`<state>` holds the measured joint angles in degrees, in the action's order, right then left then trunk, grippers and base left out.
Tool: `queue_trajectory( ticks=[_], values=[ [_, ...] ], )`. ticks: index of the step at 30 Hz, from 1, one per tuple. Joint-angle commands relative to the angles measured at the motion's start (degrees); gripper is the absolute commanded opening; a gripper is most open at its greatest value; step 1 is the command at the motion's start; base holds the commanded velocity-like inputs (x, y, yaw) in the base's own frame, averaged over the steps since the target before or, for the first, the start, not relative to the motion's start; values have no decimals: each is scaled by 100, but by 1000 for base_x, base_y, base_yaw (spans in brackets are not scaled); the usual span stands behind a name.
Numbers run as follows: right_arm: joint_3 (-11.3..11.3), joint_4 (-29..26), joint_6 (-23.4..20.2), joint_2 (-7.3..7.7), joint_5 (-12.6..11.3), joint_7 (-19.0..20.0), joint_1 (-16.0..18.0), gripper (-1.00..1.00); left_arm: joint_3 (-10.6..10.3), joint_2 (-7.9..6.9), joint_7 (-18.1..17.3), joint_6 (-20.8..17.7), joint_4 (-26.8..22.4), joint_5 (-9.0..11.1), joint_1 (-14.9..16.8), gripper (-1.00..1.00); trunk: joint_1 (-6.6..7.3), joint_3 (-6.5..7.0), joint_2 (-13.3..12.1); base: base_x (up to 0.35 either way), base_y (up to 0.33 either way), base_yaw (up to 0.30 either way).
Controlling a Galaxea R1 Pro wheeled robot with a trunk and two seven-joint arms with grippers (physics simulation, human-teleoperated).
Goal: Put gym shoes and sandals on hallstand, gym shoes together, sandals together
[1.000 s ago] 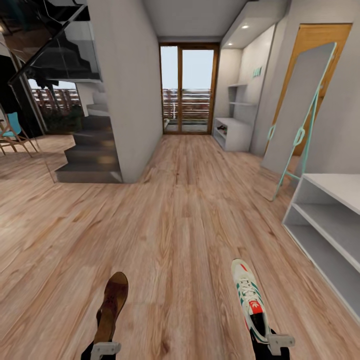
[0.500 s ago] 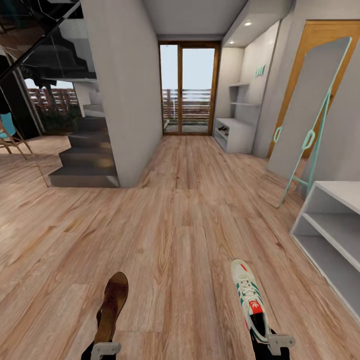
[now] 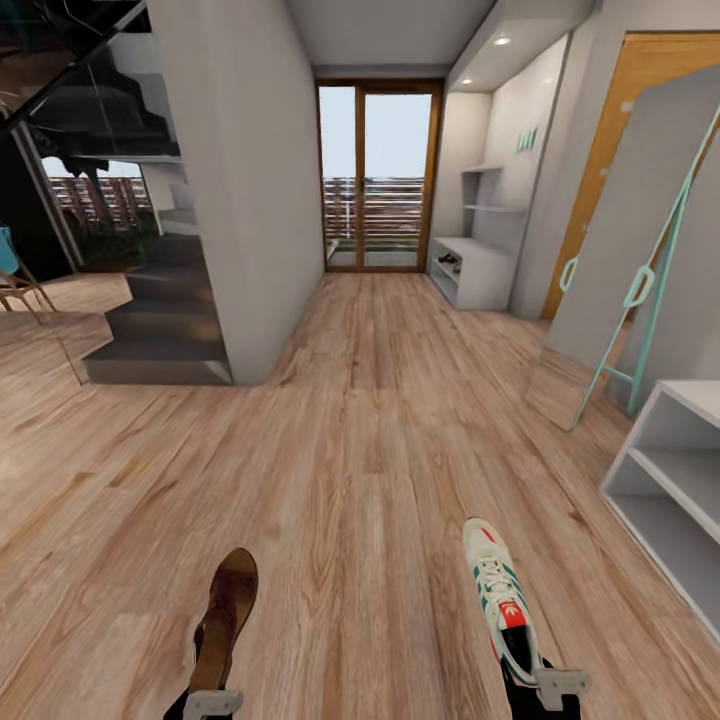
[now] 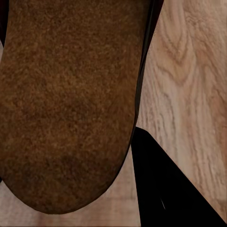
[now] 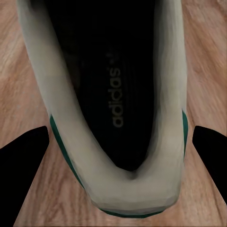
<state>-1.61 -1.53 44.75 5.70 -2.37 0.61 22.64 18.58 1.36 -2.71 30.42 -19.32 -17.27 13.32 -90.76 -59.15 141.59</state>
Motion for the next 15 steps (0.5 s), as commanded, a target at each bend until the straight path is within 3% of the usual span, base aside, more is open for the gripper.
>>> queue_trajectory(
  ticks=[1, 15],
  values=[
    [-15, 3, 16, -3, -27, 7, 3, -100, 49, 5, -19, 17, -2, -57, 4, -100, -2, -5, 2, 340, 0, 0],
    [-15, 3, 16, -2, -27, 0, 3, -100, 49, 5, -19, 17, -2, -57, 4, -100, -2, -5, 2, 340, 0, 0]
  ],
)
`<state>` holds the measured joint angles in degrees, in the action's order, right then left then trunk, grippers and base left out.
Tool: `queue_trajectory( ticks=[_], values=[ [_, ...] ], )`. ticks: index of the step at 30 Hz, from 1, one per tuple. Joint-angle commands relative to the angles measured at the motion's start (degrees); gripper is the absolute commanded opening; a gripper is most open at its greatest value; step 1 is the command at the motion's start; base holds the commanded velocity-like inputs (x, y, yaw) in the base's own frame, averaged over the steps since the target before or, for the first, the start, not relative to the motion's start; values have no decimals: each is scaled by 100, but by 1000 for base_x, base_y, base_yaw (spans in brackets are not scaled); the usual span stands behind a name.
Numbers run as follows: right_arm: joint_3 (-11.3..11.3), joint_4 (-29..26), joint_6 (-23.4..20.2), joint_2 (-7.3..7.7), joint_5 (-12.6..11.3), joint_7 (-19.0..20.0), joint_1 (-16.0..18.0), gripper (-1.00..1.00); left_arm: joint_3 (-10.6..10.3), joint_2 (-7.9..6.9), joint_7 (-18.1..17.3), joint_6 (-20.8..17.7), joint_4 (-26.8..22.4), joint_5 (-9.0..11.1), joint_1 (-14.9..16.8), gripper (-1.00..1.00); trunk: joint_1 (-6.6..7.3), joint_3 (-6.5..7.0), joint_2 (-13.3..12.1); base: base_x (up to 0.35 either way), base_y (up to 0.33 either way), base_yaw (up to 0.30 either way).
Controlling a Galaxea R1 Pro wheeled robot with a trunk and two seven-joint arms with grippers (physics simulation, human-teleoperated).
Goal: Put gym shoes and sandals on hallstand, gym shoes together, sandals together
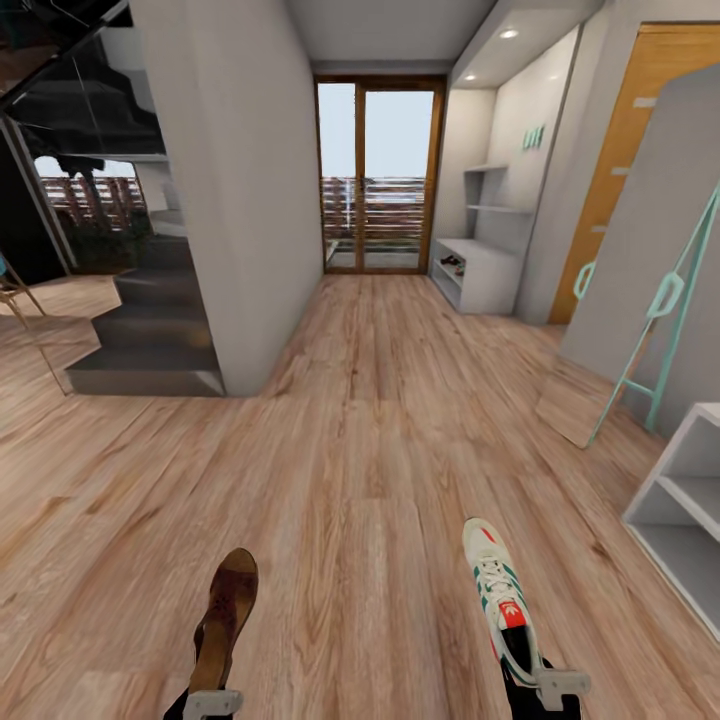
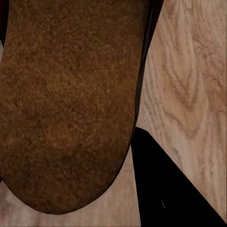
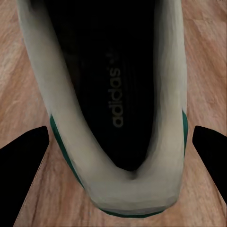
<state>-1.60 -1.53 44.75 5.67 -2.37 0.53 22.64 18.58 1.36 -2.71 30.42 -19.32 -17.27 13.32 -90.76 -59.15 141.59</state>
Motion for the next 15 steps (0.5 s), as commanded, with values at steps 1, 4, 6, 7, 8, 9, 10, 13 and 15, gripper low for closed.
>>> queue_trajectory(
  ticks=[1, 4, 6, 7, 8, 9, 10, 13, 15],
  values=[
    [-15, 3, 16, -1, -27, 8, 3, -100, 49, 5, -19, 17, -2, -57, 4, -100, -2, -5, 2, 340, 0, 0],
    [-15, 3, 16, 4, -27, 9, 3, -100, 49, 5, -19, 18, -2, -57, 4, -100, -2, -5, 2, 340, 0, 0],
    [-15, 3, 16, 4, -27, 8, 3, -100, 49, 5, -19, 19, -3, -57, 4, -100, -2, -5, 2, 340, 0, 0],
    [-15, 3, 16, 4, -27, 8, 3, -100, 49, 5, -19, 21, -3, -57, 4, -100, -2, -5, 2, 340, 0, 0],
    [-15, 3, 16, 4, -27, 8, 3, -100, 49, 5, -19, 21, -2, -57, 4, -100, -2, -5, 2, 340, 0, 0],
    [-15, 3, 16, 4, -27, 8, 3, -100, 49, 5, -19, 19, -2, -57, 4, -100, -2, -5, 2, 340, 0, 0],
    [-15, 3, 16, 4, -27, 8, 3, -100, 49, 5, -19, 20, -2, -57, 4, -100, -2, -5, 2, 340, 0, 0],
    [-15, 3, 16, 2, -27, 8, 3, -100, 49, 5, -19, 20, -2, -56, 4, -100, -2, -5, 2, 340, 0, 0],
    [-15, 3, 16, 3, -27, 8, 3, -100, 49, 5, -19, 18, -2, -56, 4, -100, -2, -5, 2, 340, 0, 0]
  ],
)
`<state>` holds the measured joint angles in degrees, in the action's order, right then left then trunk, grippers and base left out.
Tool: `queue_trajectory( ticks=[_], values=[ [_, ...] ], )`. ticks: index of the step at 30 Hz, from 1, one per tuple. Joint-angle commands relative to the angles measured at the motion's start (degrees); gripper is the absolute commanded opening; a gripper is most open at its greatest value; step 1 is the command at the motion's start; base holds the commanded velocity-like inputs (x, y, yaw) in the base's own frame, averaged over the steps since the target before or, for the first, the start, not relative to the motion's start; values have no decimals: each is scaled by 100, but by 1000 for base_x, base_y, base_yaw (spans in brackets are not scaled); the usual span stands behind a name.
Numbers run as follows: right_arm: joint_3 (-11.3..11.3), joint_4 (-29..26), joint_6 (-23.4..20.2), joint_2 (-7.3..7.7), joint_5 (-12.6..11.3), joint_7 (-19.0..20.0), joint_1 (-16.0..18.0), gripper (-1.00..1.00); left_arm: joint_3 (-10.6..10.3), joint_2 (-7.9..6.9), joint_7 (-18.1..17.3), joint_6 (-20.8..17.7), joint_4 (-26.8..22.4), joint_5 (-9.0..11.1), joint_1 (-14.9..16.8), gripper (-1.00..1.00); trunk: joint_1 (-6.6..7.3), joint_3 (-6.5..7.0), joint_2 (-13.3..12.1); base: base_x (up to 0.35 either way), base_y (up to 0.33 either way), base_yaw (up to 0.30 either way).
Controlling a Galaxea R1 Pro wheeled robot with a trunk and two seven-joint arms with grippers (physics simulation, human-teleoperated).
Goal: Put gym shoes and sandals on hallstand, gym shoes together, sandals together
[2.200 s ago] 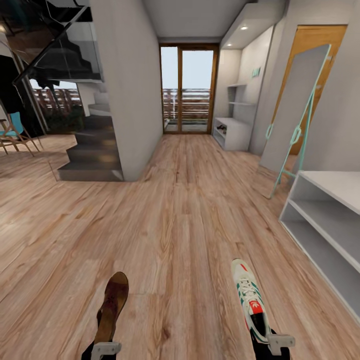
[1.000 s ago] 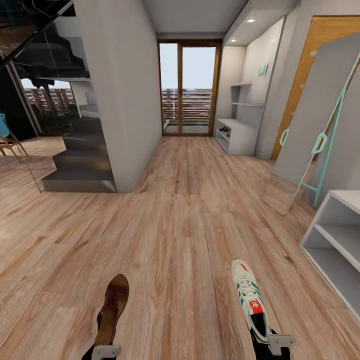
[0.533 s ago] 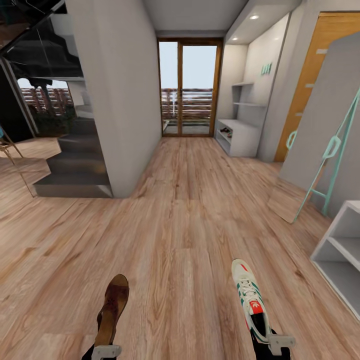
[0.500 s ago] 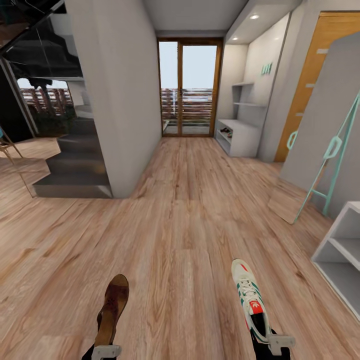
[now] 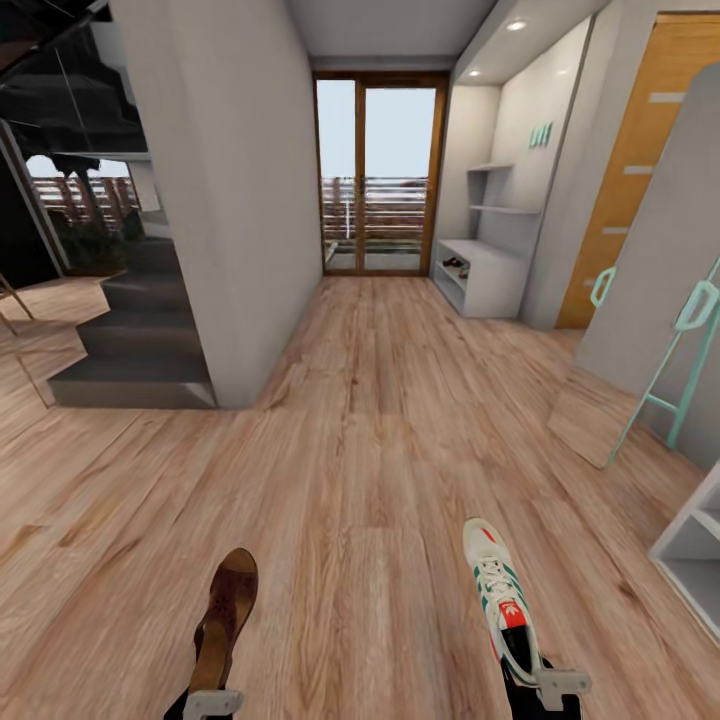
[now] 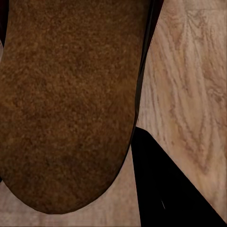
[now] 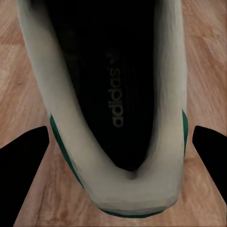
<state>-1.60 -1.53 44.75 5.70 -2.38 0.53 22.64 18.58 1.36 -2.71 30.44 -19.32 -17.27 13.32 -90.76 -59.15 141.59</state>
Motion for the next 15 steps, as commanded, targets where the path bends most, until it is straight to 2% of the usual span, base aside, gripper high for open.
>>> queue_trajectory(
  ticks=[1, 15],
  values=[
    [-16, 3, 16, 1, -26, 8, 3, -100, 49, 5, -19, 16, -2, -57, 4, -100, -2, -5, 2, 340, 0, 0],
    [-16, 3, 16, 2, -26, 8, 3, -100, 49, 9, -19, 16, -2, -57, 4, -100, -2, -5, 2, 340, 0, 0]
  ],
)
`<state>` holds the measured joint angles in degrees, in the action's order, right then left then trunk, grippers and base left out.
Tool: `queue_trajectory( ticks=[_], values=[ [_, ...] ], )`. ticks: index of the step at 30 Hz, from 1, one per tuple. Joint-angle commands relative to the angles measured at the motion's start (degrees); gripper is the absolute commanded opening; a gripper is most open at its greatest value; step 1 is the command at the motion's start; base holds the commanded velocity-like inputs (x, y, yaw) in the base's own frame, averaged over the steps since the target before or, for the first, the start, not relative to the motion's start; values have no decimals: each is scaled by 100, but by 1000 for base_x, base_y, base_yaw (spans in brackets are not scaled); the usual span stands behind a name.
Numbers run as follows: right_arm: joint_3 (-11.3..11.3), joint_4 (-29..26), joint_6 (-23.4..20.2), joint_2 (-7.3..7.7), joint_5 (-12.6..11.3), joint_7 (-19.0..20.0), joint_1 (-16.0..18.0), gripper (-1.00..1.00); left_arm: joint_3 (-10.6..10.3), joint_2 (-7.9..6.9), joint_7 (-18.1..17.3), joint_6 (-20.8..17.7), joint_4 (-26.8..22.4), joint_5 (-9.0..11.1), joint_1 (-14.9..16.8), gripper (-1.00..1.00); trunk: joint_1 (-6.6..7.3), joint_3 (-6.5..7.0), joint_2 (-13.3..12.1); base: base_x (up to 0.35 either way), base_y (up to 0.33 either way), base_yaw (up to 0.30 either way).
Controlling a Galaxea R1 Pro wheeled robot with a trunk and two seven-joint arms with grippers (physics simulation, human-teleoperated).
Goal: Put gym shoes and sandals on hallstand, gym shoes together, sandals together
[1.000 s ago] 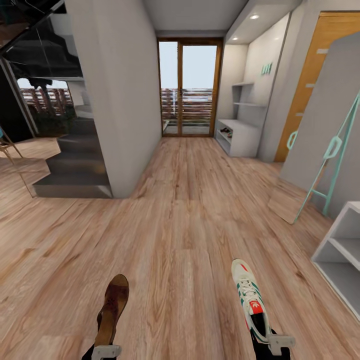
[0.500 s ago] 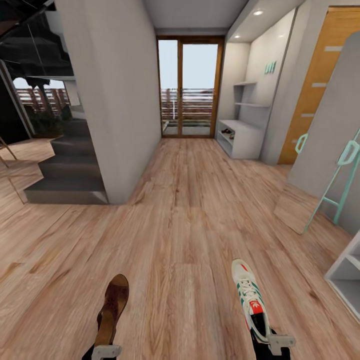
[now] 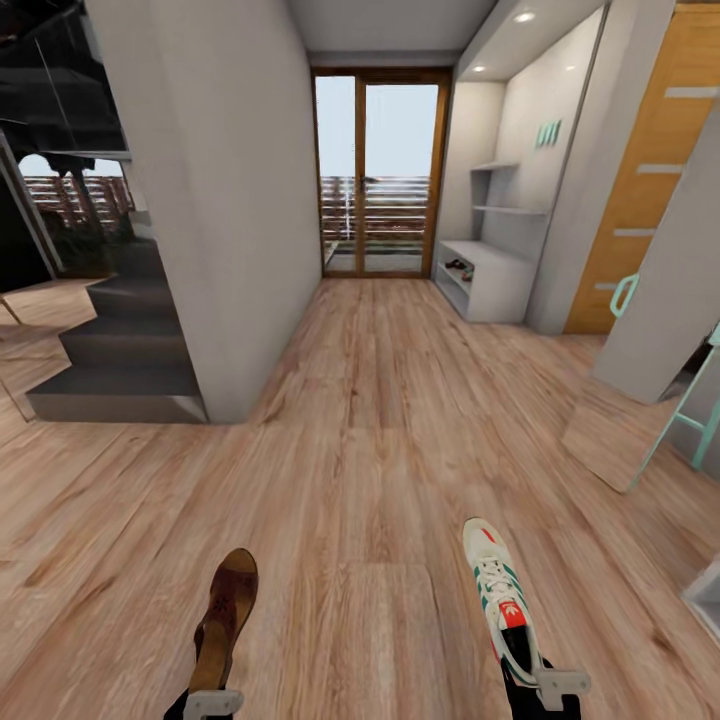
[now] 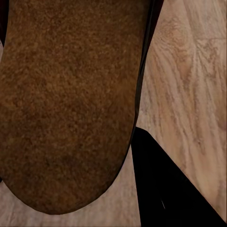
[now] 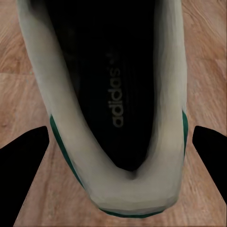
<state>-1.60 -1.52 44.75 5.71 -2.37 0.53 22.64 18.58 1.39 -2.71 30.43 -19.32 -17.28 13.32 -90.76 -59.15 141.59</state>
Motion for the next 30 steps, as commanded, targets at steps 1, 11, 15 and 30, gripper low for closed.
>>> queue_trajectory(
  ticks=[1, 11, 15, 30],
  values=[
    [-15, 3, 16, 1, -27, 10, 3, -100, 49, 4, -19, 16, -2, -56, 4, -100, -2, -5, 2, 340, 0, 0],
    [-15, -6, 16, -9, -35, 17, 3, -100, 49, 1, -19, 21, -2, -56, 4, -100, -2, -42, 2, 340, 0, 0],
    [-15, -6, 19, -6, -34, 11, 3, -100, 49, 1, -19, 21, -2, -56, 4, -100, -2, -58, 2, 340, 0, 0],
    [-15, 3, 20, 1, -27, 8, 3, -100, 49, 0, -19, 24, -4, -56, 4, -100, -2, -62, 2, 340, 0, 0]
  ],
)
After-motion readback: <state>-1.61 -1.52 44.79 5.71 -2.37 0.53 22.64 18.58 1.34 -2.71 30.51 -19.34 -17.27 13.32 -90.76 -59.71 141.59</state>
